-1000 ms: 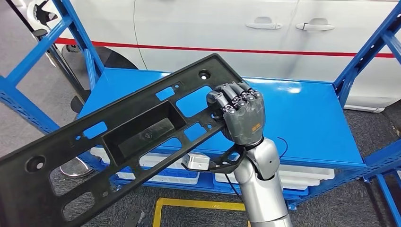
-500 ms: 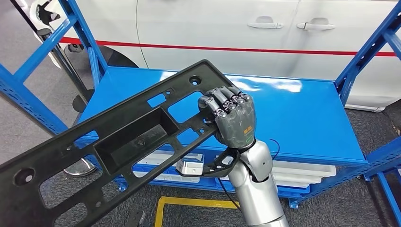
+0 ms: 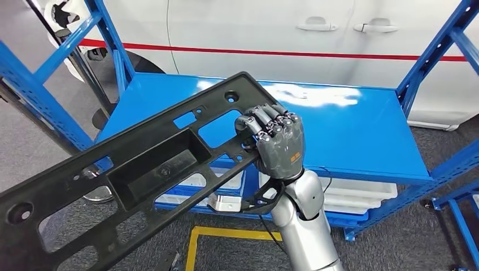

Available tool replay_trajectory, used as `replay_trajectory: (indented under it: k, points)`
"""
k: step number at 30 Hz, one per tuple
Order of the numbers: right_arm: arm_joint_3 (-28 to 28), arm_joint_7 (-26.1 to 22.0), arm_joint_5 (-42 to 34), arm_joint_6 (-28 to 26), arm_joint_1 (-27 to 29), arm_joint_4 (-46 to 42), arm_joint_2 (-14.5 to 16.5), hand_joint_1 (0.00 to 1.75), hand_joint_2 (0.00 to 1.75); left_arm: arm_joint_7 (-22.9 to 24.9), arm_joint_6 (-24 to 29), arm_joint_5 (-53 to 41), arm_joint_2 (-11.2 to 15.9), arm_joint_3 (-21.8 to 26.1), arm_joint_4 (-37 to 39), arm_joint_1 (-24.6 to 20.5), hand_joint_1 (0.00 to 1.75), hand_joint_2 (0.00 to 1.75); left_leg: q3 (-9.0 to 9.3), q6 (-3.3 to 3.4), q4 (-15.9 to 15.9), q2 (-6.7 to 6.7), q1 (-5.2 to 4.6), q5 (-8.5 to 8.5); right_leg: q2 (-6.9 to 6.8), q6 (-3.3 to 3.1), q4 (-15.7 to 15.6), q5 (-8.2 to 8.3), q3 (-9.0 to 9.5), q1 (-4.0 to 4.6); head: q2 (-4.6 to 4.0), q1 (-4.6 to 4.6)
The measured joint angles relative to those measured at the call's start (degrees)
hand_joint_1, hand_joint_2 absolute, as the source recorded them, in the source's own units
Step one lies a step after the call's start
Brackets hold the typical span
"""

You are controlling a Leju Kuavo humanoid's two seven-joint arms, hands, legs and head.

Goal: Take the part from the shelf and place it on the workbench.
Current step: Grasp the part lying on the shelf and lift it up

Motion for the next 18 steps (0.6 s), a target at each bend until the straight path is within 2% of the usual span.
replay_trajectory:
  k: [2, 3, 4, 5, 6, 7, 8, 9, 10, 11, 13, 14, 15, 16, 17, 18]
  points:
    - [0.2, 0.1, -0.3, 0.0, 0.0, -0.2, 0.0, 1.75, 1.75, 0.2, 0.0, 0.0, 0.0, -0.1, 0.0, -0.1, 0.0, 1.75, -0.47, 0.95, -0.2, 0.15, 0.05, 1.16, 0.1, 0.66, -0.2, 0.29, -0.26, -0.12, 0.0, 0.01]
    - [0.2, 0.1, -0.4, 0.0, 0.1, -0.4, -0.1, 1.75, 1.75, 0.3, 0.0, 0.0, -0.1, -0.2, 0.0, -0.2, 0.0, 1.75, -0.86, 1.47, -0.4, 0.29, 0.09, 1.87, 0.18, 0.85, 0.5, -0.83, -0.74, -0.16, 0.0, 0.02]
    - [0.2, 0.0, -0.6, 0.0, 0.2, -0.7, -0.1, 1.75, 1.75, 0.4, 0.0, 0.0, -0.1, -0.3, 0.0, -0.2, 0.0, 1.75, -1.44, 1.99, -0.6, 0.44, 0.15, 2.63, 0.25, 0.95, 2.3, -3.03, -1.55, -0.22, 0.0, 0.02]
    - [0.2, 0.0, -0.7, 0.0, 0.3, -0.8, -0.2, 1.75, 1.75, 0.5, 0.0, 0.0, -0.1, -0.3, 0.0, -0.3, 0.0, 1.75, -2.14, 2.35, -0.6, 0.58, 0.07, 3.29, 0.3, 0.96, 5.3, -6.02, -2.57, -0.27, 0.0, 0.02]
    - [0.2, -0.1, -0.7, 0.0, 0.4, -1.0, -0.2, 1.75, 1.75, 0.6, 0.0, 0.0, -0.1, -0.4, 0.0, -0.3, 0.0, 1.75, -2.99, 2.61, -0.5, 0.62, -0.05, 3.9, 0.32, 0.99, 9.1, -8.92, -3.58, -0.28, 0.0, 0.03]
    - [0.2, -0.1, -0.7, 0.0, 0.6, -1.0, -0.3, 1.75, 1.75, 0.6, 0.0, 0.0, -0.1, -0.4, 0.0, -0.3, 0.0, 1.75, -3.88, 2.72, -0.4, 0.67, -0.19, 4.5, 0.33, 1.04, 12.7, -10.91, -4.27, -0.29, 0.0, 0.02]
    - [0.2, -0.1, -0.7, 0.0, 0.8, -1.1, -0.4, 1.75, 1.75, 0.6, 0.0, 0.0, -0.1, -0.4, 0.0, -0.3, 0.0, 1.75, -4.8, 2.71, -0.3, 0.71, -0.31, 5.09, 0.34, 1.06, 15.1, -11.6, -4.28, -0.28, 0.0, 0.02]
    - [0.2, -0.2, -0.7, 0.0, 1.0, -1.1, -0.4, 1.75, 1.75, 0.6, 0.0, 0.0, -0.1, -0.4, 0.0, -0.3, 0.0, 1.75, -5.72, 2.69, -0.2, 0.74, -0.43, 5.65, 0.34, 1.01, 15.8, -11.12, -3.41, -0.28, 0.0, 0.01]
    - [0.2, -0.2, -0.7, 0.0, 1.2, -1.2, -0.4, 1.75, 1.75, 0.6, 0.0, 0.0, -0.1, -0.4, 0.0, -0.2, 0.0, 1.75, -6.62, 2.61, 0.0, 0.74, -0.52, 6.2, 0.34, 0.86, 14.5, -9.94, -1.5, -0.26, 0.0, 0.01]
    - [0.3, -0.3, -0.7, 0.0, 1.3, -1.4, -0.4, 1.75, 1.75, 0.6, 0.0, 0.1, -0.1, -0.4, 0.0, -0.3, 0.0, 1.75, -7.41, 2.48, 0.2, 0.72, -0.58, 6.72, 0.34, 0.6, 11.5, -8.86, 1.31, -0.22, 0.0, 0.01]
    - [0.5, -0.3, -0.7, 0.0, 1.3, -1.7, -0.4, 1.75, 1.75, 0.6, 0.0, 0.1, -0.1, -0.4, 0.0, -0.2, 0.0, 1.75, -8.55, 2.0, 0.5, 0.67, -0.74, 7.65, 0.34, 0.02, 4.1, -8.88, 7.15, 0.13, 0.0, -0.03]
    - [0.6, -0.4, -0.7, 0.0, 1.3, -1.9, -0.4, 1.75, 1.75, 0.6, 0.0, 0.1, -0.2, -0.4, 0.0, -0.2, 0.0, 1.75, -8.79, 1.66, 0.5, 0.68, -0.75, 8.09, 0.35, -0.2, 1.5, -9.3, 8.84, 0.36, 0.0, -0.01]
    - [0.7, -0.4, -0.7, 0.0, 1.3, -2.0, -0.4, 1.75, 1.75, 0.6, 0.0, 0.1, -0.2, -0.4, 0.0, -0.2, 0.0, 1.75, -8.94, 1.29, 0.5, 0.7, -0.67, 8.58, 0.36, -0.4, 0.2, -9.59, 9.49, 0.64, 0.0, -0.01]
    - [0.7, -0.4, -0.7, 0.0, 1.3, -2.1, -0.4, 1.75, 1.75, 0.6, 0.0, 0.1, -0.2, -0.4, 0.0, -0.2, 0.0, 1.75, -9.03, 0.88, 0.3, 0.71, -0.61, 9.09, 0.35, -0.66, -0.2, -9.15, 9.25, 0.68, 0.0, 0.01]
    - [0.8, -0.4, -0.7, 0.0, 1.3, -2.1, -0.4, 1.75, 1.75, 0.6, 0.0, 0.1, -0.2, -0.4, 0.0, -0.2, 0.0, 1.75, -9.22, 0.52, 0.3, 0.68, -0.48, 9.16, 0.26, -1.02, -0.4, -8.58, 8.92, 0.65, 0.0, 0.06]
    - [0.8, -0.4, -0.7, 0.0, 1.3, -2.1, -0.4, 1.75, 1.75, 0.6, 0.0, 0.1, -0.2, -0.5, 0.0, -0.2, 0.0, 1.75, -9.66, 0.22, 0.9, 0.62, -0.39, 8.36, 0.14, -1.49, -0.6, -7.95, 8.44, 0.56, 0.0, 0.02]
